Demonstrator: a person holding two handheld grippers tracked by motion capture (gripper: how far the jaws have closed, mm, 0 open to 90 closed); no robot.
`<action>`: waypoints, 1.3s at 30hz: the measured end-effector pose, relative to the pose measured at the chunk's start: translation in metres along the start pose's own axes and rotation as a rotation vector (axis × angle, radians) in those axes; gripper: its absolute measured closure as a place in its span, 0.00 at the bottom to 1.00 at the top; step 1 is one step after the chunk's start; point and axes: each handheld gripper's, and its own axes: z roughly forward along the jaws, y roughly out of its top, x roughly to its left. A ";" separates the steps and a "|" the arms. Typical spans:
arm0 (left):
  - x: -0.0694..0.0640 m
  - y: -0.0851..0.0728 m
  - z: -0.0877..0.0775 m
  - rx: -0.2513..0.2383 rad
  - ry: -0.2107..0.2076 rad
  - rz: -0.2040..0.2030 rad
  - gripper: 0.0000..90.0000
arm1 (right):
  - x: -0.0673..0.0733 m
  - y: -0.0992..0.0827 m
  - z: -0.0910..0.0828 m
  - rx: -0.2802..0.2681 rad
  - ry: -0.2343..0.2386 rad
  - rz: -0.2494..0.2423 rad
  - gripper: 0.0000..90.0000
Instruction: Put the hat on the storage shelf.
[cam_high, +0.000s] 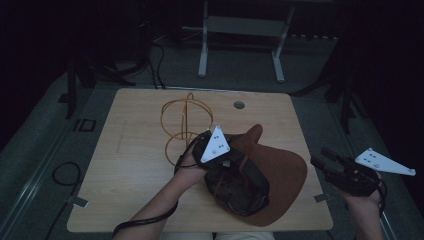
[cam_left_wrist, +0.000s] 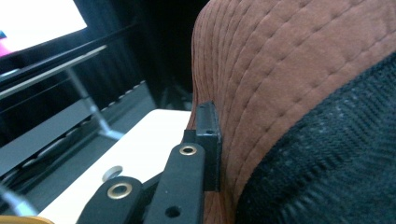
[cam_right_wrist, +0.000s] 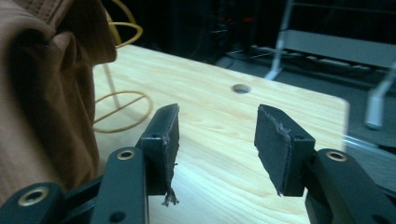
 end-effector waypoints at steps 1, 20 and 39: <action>0.001 0.000 -0.004 -0.010 -0.024 0.002 0.97 | 0.001 0.001 0.002 0.006 0.011 0.004 0.55; -0.006 0.003 -0.020 -0.147 -0.161 -0.003 0.97 | 0.084 0.002 0.074 0.035 0.530 -0.087 0.49; -0.027 0.024 -0.014 -0.203 -0.136 -0.027 0.97 | 0.108 0.014 0.096 -0.039 0.667 -0.037 0.43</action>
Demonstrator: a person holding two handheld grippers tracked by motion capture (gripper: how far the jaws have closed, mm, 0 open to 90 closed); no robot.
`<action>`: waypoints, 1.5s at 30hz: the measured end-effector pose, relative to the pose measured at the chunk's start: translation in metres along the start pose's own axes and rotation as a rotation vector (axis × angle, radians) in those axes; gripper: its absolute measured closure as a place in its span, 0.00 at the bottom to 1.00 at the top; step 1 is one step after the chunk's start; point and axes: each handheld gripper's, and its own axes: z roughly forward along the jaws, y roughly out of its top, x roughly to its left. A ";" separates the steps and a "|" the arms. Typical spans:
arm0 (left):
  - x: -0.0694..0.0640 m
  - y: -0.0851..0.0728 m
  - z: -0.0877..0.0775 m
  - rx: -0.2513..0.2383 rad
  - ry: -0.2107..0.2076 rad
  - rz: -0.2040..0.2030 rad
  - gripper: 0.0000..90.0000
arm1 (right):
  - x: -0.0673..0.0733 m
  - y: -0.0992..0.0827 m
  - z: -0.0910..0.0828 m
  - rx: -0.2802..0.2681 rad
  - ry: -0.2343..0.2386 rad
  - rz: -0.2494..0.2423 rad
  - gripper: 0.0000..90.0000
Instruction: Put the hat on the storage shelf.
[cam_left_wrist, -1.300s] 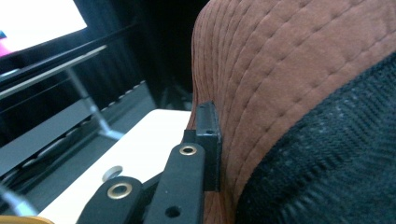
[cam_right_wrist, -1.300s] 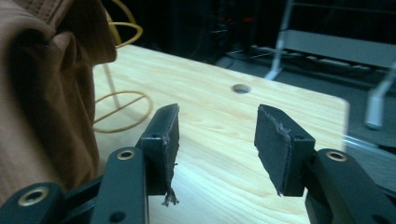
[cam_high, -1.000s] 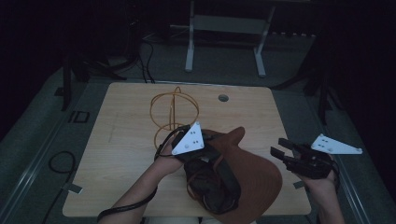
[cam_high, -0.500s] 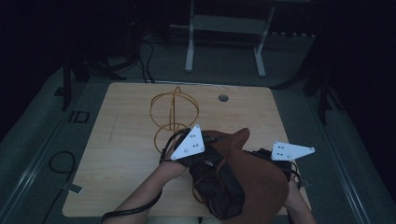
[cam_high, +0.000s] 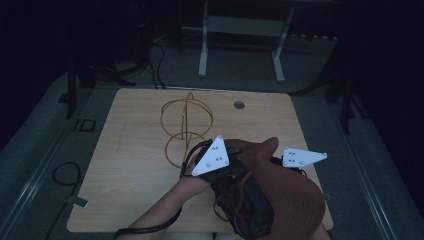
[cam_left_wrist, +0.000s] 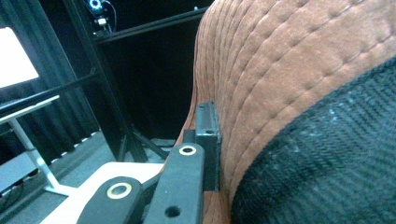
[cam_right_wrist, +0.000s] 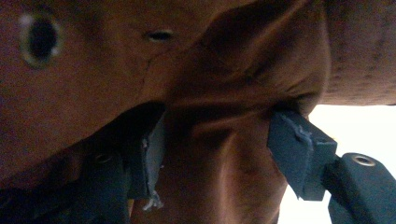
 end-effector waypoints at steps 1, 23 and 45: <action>0.000 0.000 0.000 0.001 -0.003 -0.004 0.97 | 0.000 0.001 0.001 0.000 0.002 0.006 0.47; 0.007 0.007 -0.010 0.034 0.016 -0.047 0.59 | -0.010 0.001 -0.020 -0.044 -0.020 0.060 0.98; 0.017 -0.050 -0.081 0.193 0.121 -0.192 0.50 | -0.046 0.026 -0.074 -0.184 -0.260 0.072 0.98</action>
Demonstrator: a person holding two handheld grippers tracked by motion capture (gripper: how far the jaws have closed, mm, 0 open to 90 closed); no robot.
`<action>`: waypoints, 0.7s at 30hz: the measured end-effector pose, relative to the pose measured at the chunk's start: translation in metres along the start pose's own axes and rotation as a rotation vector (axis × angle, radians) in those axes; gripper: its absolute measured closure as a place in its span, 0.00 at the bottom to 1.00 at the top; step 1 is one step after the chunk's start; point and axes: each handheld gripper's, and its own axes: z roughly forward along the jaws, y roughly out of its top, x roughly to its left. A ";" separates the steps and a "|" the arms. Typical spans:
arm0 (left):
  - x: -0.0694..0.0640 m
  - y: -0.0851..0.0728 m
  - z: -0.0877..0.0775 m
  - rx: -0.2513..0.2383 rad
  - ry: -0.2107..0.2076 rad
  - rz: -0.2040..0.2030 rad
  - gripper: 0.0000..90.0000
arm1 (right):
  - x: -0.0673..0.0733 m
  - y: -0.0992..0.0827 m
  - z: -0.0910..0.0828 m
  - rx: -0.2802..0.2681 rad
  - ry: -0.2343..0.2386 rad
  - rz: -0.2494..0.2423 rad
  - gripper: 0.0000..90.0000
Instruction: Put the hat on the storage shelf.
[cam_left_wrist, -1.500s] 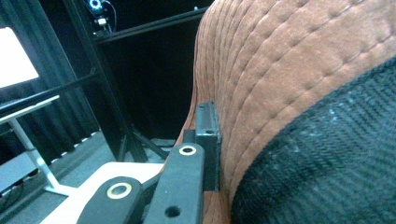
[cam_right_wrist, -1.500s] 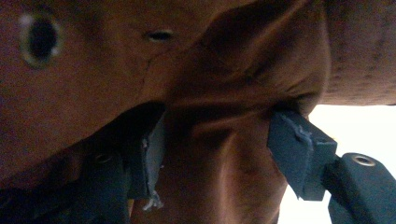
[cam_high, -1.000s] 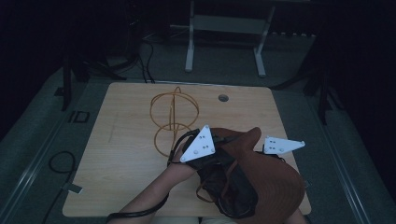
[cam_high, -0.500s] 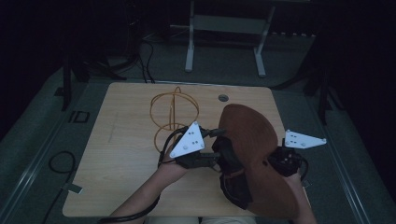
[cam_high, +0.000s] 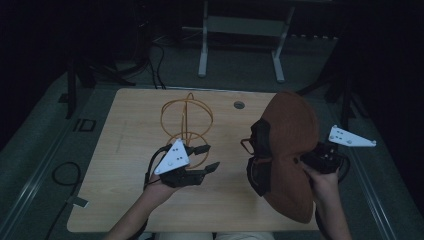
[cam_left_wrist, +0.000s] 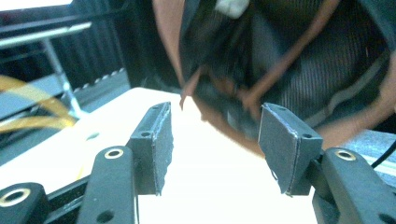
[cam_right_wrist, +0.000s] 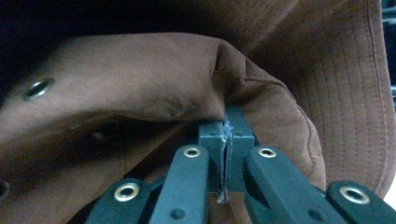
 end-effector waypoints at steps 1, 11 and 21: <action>0.001 -0.004 -0.002 0.003 0.001 -0.009 0.50 | -0.002 0.003 0.000 -0.009 -0.012 -0.002 0.98; 0.005 -0.063 -0.025 0.136 0.098 -0.043 0.48 | -0.027 0.029 0.018 -0.034 -0.084 -0.001 0.98; 0.018 -0.128 -0.065 0.219 0.273 -0.200 0.25 | -0.047 0.044 0.054 -0.031 -0.108 0.027 0.98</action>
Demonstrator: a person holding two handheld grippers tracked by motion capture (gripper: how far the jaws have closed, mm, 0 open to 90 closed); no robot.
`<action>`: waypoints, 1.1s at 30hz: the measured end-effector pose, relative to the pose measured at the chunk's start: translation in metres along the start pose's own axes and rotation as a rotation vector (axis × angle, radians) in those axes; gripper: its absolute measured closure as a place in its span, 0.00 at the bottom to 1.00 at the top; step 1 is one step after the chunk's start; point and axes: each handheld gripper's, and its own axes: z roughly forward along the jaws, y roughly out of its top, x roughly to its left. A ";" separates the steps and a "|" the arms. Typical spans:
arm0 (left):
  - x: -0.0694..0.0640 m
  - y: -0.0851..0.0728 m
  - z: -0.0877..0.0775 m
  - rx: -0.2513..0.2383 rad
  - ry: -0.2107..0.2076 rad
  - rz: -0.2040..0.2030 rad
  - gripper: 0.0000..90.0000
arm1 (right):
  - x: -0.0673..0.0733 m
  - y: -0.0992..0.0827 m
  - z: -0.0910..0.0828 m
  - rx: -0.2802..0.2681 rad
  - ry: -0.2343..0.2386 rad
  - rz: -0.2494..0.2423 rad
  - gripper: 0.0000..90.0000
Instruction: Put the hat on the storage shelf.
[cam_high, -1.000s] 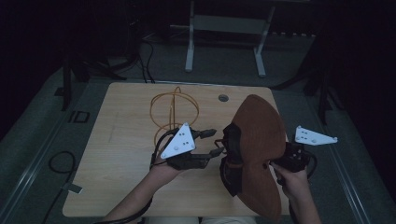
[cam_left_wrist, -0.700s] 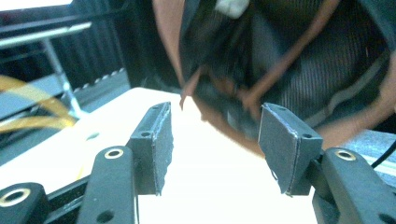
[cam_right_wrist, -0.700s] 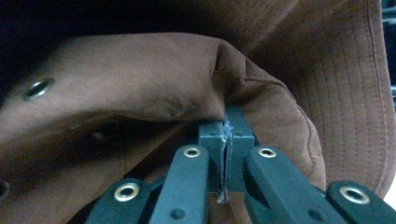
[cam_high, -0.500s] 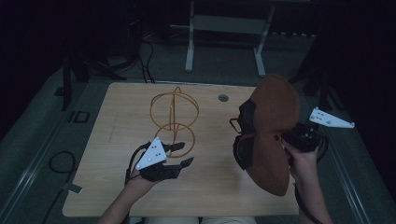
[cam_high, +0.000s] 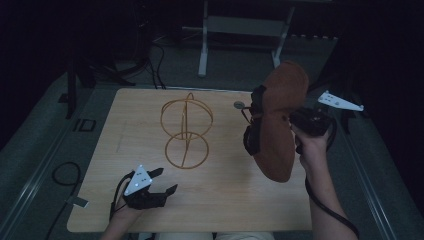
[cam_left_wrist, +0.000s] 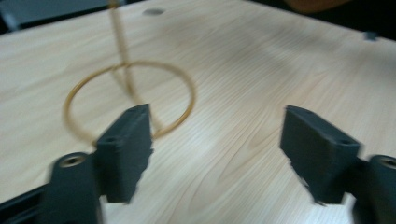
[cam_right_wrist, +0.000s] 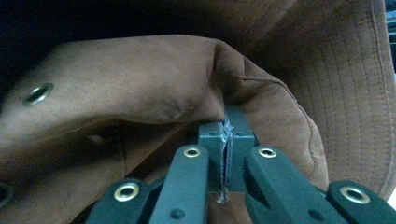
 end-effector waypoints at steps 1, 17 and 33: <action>0.004 -0.006 -0.004 0.005 0.024 -0.015 0.18 | -0.001 0.001 0.004 0.001 0.002 0.002 0.98; 0.065 -0.059 -0.060 0.003 0.481 -0.275 0.02 | 0.003 0.021 0.082 0.037 -0.010 0.010 0.98; 0.074 -0.061 -0.067 -0.039 0.509 -0.309 0.02 | 0.066 0.042 0.184 0.228 0.112 -0.114 0.97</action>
